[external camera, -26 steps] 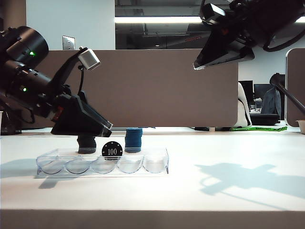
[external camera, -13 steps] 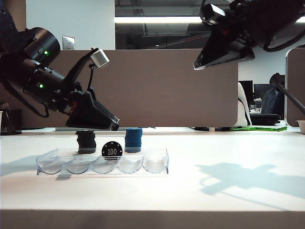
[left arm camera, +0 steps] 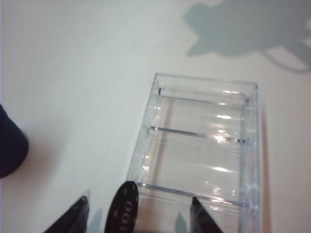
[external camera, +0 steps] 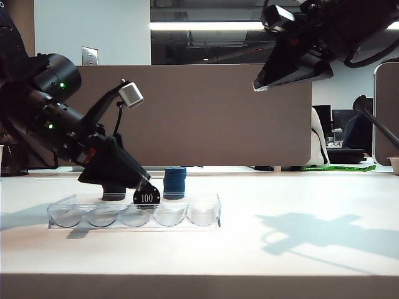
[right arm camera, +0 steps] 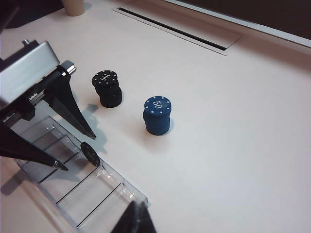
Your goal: Pick up the chip in the box and place it on the pile of chips with the same color.
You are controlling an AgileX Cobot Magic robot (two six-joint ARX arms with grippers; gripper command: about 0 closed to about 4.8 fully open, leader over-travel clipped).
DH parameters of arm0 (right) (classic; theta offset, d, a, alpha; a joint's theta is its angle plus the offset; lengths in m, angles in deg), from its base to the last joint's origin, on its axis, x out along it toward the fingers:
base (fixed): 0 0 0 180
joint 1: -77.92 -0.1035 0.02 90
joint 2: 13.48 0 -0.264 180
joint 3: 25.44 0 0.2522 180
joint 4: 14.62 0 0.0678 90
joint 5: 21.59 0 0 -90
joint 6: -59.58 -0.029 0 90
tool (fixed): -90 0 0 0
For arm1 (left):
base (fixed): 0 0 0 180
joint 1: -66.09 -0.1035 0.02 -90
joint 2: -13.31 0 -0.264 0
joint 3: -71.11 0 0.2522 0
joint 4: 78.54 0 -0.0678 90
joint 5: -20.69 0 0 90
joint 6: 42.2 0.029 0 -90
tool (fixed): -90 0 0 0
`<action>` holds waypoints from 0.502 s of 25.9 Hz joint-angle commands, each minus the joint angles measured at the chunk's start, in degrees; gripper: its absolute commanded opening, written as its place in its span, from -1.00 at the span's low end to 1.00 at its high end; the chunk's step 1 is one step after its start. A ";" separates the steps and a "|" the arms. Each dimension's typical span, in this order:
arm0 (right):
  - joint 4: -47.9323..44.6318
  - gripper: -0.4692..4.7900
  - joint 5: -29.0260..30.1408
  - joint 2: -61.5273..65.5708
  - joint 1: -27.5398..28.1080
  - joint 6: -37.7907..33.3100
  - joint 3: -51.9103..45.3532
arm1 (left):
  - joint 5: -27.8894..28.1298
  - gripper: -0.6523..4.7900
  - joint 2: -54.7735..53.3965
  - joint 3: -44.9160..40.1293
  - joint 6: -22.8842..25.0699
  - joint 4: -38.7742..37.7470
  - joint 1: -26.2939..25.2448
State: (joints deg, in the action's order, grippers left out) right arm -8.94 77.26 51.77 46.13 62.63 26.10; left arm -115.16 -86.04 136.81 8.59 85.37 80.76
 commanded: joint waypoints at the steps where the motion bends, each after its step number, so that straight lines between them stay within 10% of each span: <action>1: -0.68 -0.84 0.09 -0.15 -0.04 0.22 0.24 | -0.22 0.23 -0.87 0.17 0.20 1.33 0.00; 13: -0.68 -0.84 0.09 -0.15 -0.04 0.22 0.24 | 0.68 0.14 -2.82 0.17 -1.99 5.86 0.00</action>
State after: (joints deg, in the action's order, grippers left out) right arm -8.94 77.23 51.77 46.13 62.65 26.10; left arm -114.17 -89.01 136.81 7.06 90.58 80.76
